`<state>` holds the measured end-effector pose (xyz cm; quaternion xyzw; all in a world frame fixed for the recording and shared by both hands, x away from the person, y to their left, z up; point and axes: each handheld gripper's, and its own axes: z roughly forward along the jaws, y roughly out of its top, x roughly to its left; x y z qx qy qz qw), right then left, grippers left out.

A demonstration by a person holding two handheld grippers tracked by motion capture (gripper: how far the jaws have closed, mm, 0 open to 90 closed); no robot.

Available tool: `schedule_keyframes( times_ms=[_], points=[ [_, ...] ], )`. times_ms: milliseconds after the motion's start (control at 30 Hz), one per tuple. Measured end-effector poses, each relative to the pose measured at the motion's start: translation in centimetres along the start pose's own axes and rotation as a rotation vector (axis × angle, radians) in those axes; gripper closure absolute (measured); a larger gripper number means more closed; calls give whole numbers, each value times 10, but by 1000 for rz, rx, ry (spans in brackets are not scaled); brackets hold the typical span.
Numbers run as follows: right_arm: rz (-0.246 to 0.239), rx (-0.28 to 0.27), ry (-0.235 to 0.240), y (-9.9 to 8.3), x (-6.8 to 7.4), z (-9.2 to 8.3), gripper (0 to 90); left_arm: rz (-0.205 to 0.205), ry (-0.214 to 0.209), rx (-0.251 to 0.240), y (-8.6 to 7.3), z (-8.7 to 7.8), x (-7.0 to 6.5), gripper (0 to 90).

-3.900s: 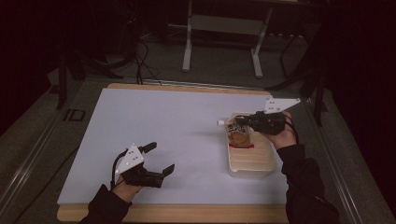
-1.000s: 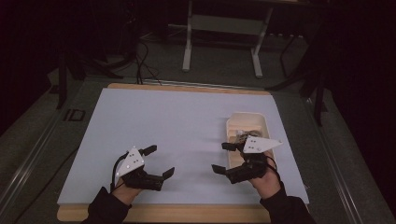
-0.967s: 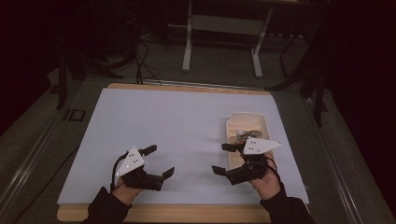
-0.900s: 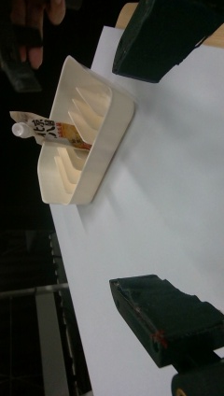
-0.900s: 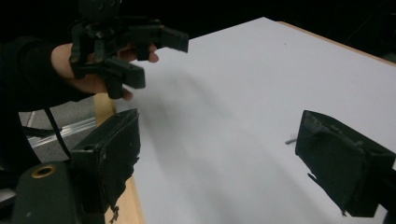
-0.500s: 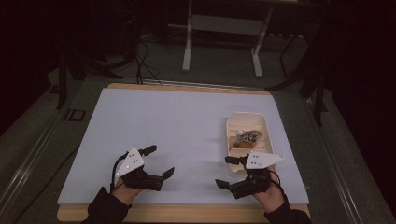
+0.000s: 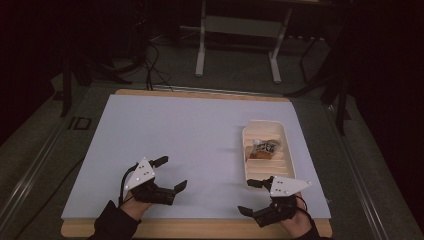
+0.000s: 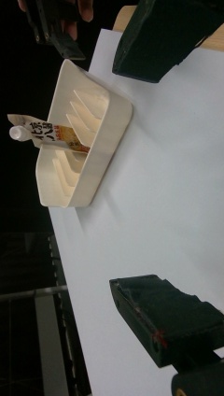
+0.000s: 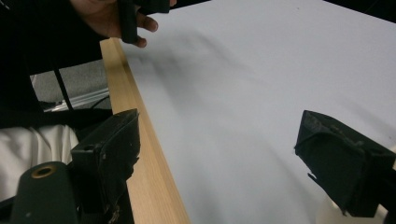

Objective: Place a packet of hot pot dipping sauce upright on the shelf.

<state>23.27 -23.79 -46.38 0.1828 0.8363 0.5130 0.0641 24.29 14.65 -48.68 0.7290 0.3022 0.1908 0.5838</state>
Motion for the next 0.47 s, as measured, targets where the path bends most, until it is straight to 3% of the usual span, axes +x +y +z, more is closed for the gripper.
schedule_keyframes(
  times_ms=[300, 467],
  points=[
    [7, -37, -41, -6, -7, -8, 134, 5, -9, 8, -2, 3, -2, 10],
    [-16, -60, -60, -6, -8, -10, 129, 1, -10, 8, -2, 3, -1, 10]
  ],
)
